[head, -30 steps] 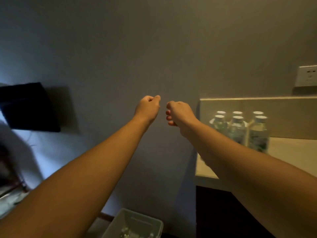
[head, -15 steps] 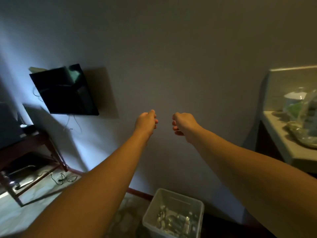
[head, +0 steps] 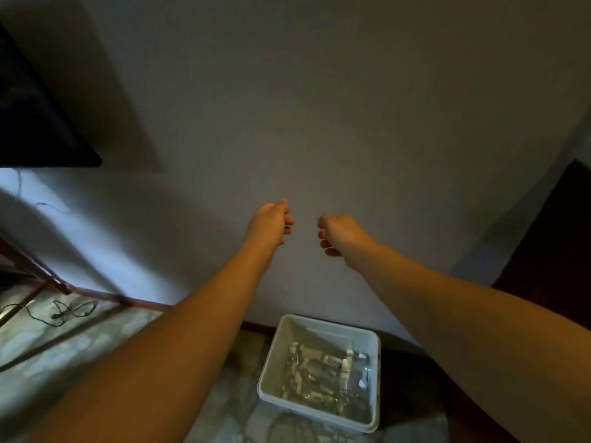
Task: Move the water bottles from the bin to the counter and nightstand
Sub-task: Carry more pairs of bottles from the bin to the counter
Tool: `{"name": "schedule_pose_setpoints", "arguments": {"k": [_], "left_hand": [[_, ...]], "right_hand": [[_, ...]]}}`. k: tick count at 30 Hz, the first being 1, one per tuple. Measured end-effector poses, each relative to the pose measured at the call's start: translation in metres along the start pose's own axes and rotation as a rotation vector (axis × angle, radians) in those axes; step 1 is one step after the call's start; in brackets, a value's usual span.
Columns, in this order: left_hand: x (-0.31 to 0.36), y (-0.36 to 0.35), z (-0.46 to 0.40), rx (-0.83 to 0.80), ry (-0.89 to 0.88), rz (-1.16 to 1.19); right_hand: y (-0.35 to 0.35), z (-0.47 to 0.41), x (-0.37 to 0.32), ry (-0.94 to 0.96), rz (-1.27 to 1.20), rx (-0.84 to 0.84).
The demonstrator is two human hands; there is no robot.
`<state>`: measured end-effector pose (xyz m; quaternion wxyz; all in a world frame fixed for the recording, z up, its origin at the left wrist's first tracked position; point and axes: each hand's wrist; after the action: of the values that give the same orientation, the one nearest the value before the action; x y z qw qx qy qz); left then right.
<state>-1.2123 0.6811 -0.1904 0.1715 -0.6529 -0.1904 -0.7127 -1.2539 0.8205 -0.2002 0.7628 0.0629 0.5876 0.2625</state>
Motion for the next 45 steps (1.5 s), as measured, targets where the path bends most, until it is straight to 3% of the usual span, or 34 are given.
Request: {"name": "schedule_pose_setpoints", "arguments": {"k": [8, 14, 20, 24, 27, 29, 32, 37, 40, 43, 45], "left_hand": [[-0.148, -0.005, -0.126, -0.111, 0.192, -0.021], [-0.358, -0.011, -0.187, -0.237, 0.330, -0.082], [-0.576, -0.025, -0.229, -0.295, 0.479, -0.186], [-0.701, -0.045, -0.246, -0.613, 0.491, -0.468], [-0.774, -0.053, -0.249, -0.945, 0.337, -0.817], [-0.813, -0.054, -0.248, -1.064, 0.298, -1.043], [-0.854, -0.056, -0.252, -1.173, 0.343, -1.206], [-0.865, -0.053, -0.250, -1.195, 0.224, -1.292], [-0.863, -0.044, -0.245, -1.178, 0.358, -1.278], [-0.849, -0.040, -0.254, -1.263, 0.511, -1.279], [-0.834, -0.037, -0.267, -1.245, 0.511, -1.169]], "right_hand": [[-0.084, -0.125, 0.106, -0.213, 0.076, -0.009], [-0.174, -0.222, 0.262, -0.367, 0.030, 0.051], [-0.261, -0.291, 0.460, -0.506, 0.000, 0.060], [-0.298, -0.331, 0.577, -0.604, 0.071, 0.131], [-0.317, -0.349, 0.645, -0.646, 0.301, 0.172], [-0.322, -0.355, 0.682, -0.663, 0.403, 0.239], [-0.329, -0.358, 0.717, -0.699, 0.551, 0.164], [-0.345, -0.356, 0.728, -0.748, 0.433, 0.270], [-0.350, -0.352, 0.730, -0.734, 0.357, 0.222], [-0.353, -0.351, 0.734, -0.722, 0.226, 0.119], [-0.353, -0.352, 0.735, -0.720, 0.119, 0.100]]}}
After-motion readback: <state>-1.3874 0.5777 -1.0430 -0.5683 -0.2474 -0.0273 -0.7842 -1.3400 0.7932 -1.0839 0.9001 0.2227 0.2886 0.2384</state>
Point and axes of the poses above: each hand's wrist, its own z-axis away from the middle knuckle, its own y-axis out of the back of the hand, x = y × z, and after that the axes turned 14 degrees about z, right-handed
